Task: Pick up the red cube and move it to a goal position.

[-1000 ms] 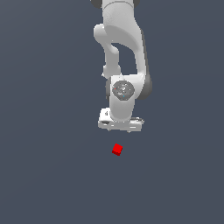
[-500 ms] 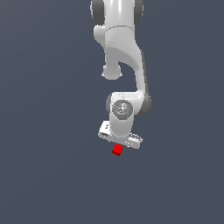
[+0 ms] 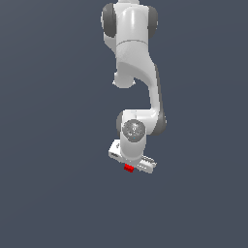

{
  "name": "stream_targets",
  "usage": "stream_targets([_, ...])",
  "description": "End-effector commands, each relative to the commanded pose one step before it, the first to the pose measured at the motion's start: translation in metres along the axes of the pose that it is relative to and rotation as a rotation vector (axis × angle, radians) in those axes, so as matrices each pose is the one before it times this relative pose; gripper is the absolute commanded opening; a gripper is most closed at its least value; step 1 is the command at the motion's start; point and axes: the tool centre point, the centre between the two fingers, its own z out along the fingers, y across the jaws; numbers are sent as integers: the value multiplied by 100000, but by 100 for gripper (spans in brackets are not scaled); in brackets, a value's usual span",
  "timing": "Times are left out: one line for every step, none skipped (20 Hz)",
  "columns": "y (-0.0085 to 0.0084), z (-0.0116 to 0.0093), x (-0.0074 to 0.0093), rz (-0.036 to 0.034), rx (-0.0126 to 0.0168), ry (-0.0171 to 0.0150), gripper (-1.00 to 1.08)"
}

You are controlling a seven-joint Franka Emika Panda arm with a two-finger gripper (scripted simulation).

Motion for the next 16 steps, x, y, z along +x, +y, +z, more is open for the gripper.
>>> stream_targets([-46,128,221,772,69,210,100])
stream_targets([-2,11,13,48,2,9,100])
stream_targets([0,0,0,0,0,0,-100])
stream_targets([0,0,0,0,0,0,-100])
stream_targets([0,0,0,0,0,0,-100])
stream_targets([0,0,0,0,0,0,-100])
stream_targets([0,0,0,0,0,0,-100])
stream_targets([0,0,0,0,0,0,-100])
stream_targets([0,0,0,0,0,0,-100])
stream_targets([0,0,0,0,0,0,-100])
stream_targets([0,0,0,0,0,0,-100])
stream_targets([0,0,0,0,0,0,-100])
stream_targets([4,-27,-12,0,0,0,-100])
stream_targets([5,-26,-1,0,0,0,-100])
stream_targets([15,-79,-4,0,0,0,-100])
stream_targets([25,-132,-6,0,0,0,-100])
